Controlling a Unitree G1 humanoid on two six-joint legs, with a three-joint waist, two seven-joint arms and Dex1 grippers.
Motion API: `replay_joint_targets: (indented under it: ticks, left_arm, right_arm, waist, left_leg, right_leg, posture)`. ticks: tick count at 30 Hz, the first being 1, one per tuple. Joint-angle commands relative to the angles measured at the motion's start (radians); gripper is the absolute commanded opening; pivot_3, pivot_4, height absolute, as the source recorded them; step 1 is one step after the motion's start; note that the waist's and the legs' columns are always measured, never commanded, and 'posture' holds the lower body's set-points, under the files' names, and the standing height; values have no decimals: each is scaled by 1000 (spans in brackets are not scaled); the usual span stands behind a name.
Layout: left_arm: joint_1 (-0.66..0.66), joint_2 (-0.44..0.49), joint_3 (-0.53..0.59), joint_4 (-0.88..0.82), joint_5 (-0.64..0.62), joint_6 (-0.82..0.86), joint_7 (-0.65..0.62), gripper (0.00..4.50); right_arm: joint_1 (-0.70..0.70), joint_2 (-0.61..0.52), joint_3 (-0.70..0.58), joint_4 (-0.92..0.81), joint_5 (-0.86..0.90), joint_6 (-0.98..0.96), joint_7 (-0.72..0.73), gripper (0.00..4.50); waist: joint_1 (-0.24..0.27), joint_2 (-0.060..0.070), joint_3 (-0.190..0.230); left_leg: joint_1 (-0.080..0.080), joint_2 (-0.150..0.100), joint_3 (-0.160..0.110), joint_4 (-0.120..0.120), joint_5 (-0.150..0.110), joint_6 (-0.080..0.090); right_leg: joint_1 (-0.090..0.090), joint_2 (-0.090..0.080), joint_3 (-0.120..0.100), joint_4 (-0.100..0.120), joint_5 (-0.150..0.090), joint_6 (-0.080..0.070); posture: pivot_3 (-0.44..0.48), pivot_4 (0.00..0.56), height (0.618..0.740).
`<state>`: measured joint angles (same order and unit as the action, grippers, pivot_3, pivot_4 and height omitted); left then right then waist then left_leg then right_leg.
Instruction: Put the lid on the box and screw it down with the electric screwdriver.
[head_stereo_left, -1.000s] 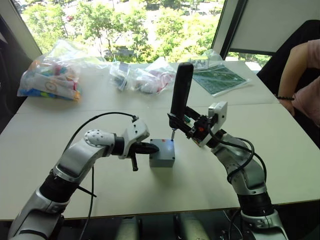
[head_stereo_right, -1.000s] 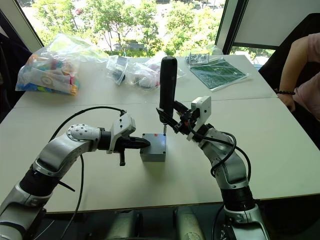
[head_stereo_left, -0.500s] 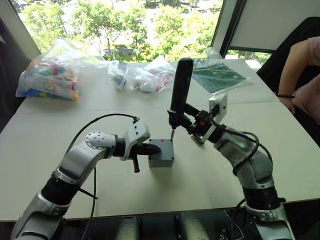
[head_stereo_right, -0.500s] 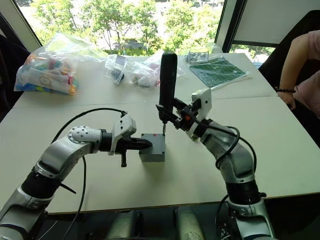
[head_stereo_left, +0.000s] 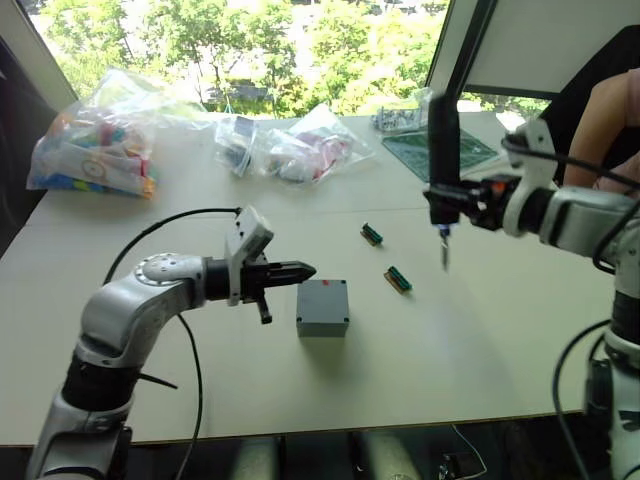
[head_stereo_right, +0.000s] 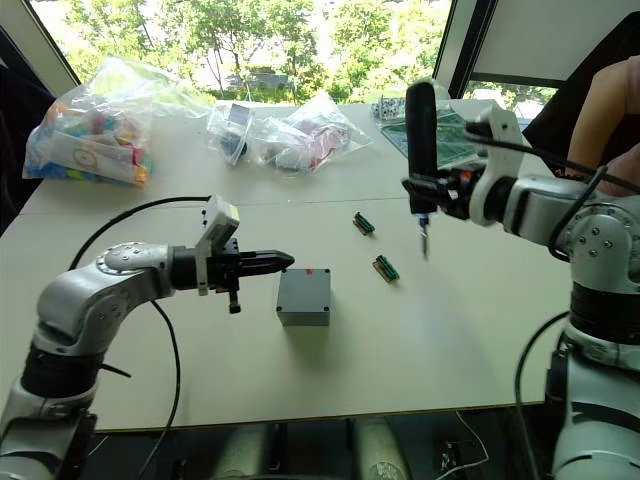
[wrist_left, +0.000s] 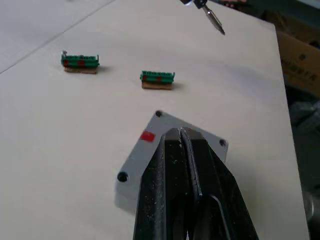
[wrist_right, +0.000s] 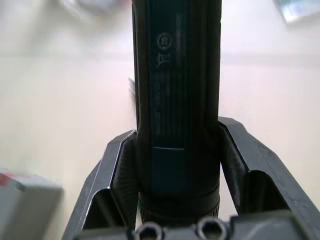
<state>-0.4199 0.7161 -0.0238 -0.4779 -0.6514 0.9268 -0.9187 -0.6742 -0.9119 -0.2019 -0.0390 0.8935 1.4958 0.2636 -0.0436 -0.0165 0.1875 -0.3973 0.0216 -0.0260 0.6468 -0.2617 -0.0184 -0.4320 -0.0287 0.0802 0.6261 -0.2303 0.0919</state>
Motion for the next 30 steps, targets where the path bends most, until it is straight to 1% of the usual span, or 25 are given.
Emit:
replay_joint_targets:
  ticks: [1, 4, 8, 11, 14, 16, 17, 19, 21, 22, 23, 25, 26, 27, 28, 29, 30]
  left_arm:
    - [14, 19, -24, -60, -4, -34, -20, 0]
    - [32, 12, -35, -55, 3, -58, -15, 0]
    - [41, 5, -56, -37, 28, -86, -3, 0]
    - [47, -17, -53, -28, 32, -92, 29, 0]
    - [63, -26, -49, -38, 26, -88, 46, 0]
    - [75, -32, -37, -45, 10, -78, 60, 0]
    - [79, -34, -31, -46, 3, -73, 65, 0]
    - [85, -32, -20, -46, -6, -69, 71, 0]
    - [94, -23, 24, -16, -19, -64, 81, 0]
    - [99, -18, 59, 12, -23, -65, 88, 0]
    - [102, -23, 99, 34, -39, -73, 92, 0]
    - [97, -47, 159, 60, -95, -60, 101, 0]
    - [85, -72, 171, 79, -83, -73, 140, 0]
    - [74, -103, 179, 99, -52, -101, 191, 0]
    - [66, -122, 182, 116, -29, -116, 227, 0]
    - [64, -125, 180, 125, -25, -110, 234, 0]
    - [70, -114, 170, 126, -24, -106, 218, 0]
  right_arm:
    - [-15, -16, -51, 51, 10, 112, 26, 1910]
    - [17, -24, -15, 129, 99, 119, -1, 1910]
    - [-2, -8, 6, 243, 156, 119, -83, 1910]
    - [-51, 47, 0, 333, 132, 119, -161, 1910]
    - [-62, 72, 1, 342, 105, 119, -200, 1910]
    - [-59, 75, 14, 320, 87, 119, -211, 2876]
    - [-58, 74, 19, 314, 88, 119, -210, 3101]
    - [-58, 80, 9, 321, 103, 119, -215, 3771]
    - [-72, 95, -26, 302, 56, 105, -226, 4426]
    - [-86, 93, -33, 279, 30, 49, -205, 4472]
    - [-112, 106, -71, 274, 30, -6, -181, 4472]
    - [-142, 136, -129, 262, 36, -84, -142, 4472]
    - [-117, 137, -107, 187, -1, -191, -88, 4472]
    - [-101, 155, -112, 130, 2, -253, -38, 4472]
    - [-103, 195, -160, 110, 61, -251, -15, 4472]
    - [-104, 228, -200, 93, 117, -240, 7, 4472]
    - [-95, 247, -220, 69, 157, -222, 32, 4472]
  waist:
    - [-5, 1, 2]
    - [-6, 0, 3]
    - [-5, 0, 4]
    - [-10, 0, 4]
    - [-18, -1, 5]
    - [-19, -1, 5]
    - [-20, -1, 5]
    - [-22, -1, 5]
    - [-23, -2, 5]
    - [-24, -2, 5]
    - [-24, -2, 5]
    - [-28, 0, 6]
    - [-28, 0, 6]
    - [-26, 0, 6]
    - [-25, 0, 6]
    - [-25, -2, 5]
    - [-25, -3, 6]
  left_leg:
    - [-1, 0, 1, 0, 0, 0]
    - [0, 0, 1, 1, 0, 0]
    - [0, 0, 1, 1, 0, 0]
    - [0, 0, 1, 3, 0, 0]
    - [0, 0, 1, 4, 0, 0]
    - [0, 0, 1, 3, 0, 0]
    - [0, 0, 1, 3, 0, 0]
    - [0, 0, 1, 3, 0, 0]
    - [0, 0, 1, 4, 0, 0]
    - [1, 0, 1, 4, 0, 0]
    - [1, 0, 1, 4, 0, 0]
    - [1, 0, 1, 5, 0, 0]
    - [1, 0, 1, 5, 0, 0]
    - [1, 0, 1, 4, 0, 0]
    - [2, 0, 0, 3, 0, 0]
    - [2, 1, 0, 3, 0, 0]
    - [2, 1, -2, 3, 0, 0]
  right_leg:
    - [-2, 0, 1, 0, 0, 0]
    - [-3, 2, 2, 2, 1, 0]
    - [-3, 2, 2, 3, 0, 1]
    - [-2, 2, 2, 3, 0, 2]
    - [-1, 2, 2, 3, 1, 3]
    - [-1, 2, 2, 3, 1, 3]
    - [-1, 2, 2, 3, 1, 3]
    - [-1, 2, 2, 3, 1, 3]
    - [0, 2, 2, 2, 1, 3]
    - [0, 2, 2, 2, 1, 3]
    - [0, 2, 2, 3, 1, 3]
    - [0, 2, 2, 3, 2, 4]
    - [0, 2, 2, 3, 2, 4]
    - [0, 3, 2, 3, 2, 4]
    - [0, 3, 2, 3, 2, 5]
    - [0, 3, 2, 3, 2, 5]
    - [2, 4, 1, 2, 4, 9]
  posture:
    - [0, 150, 740]
    - [0, 150, 740]
    - [0, 150, 740]
    - [0, 150, 740]
    - [0, 150, 740]
    - [0, 150, 740]
    - [0, 150, 740]
    - [0, 150, 740]
    - [0, 150, 740]
    - [0, 150, 740]
    - [0, 150, 740]
    - [0, 150, 740]
    - [0, 150, 740]
    - [0, 150, 740]
    - [0, 150, 740]
    - [0, 150, 740]
    - [0, 150, 740]
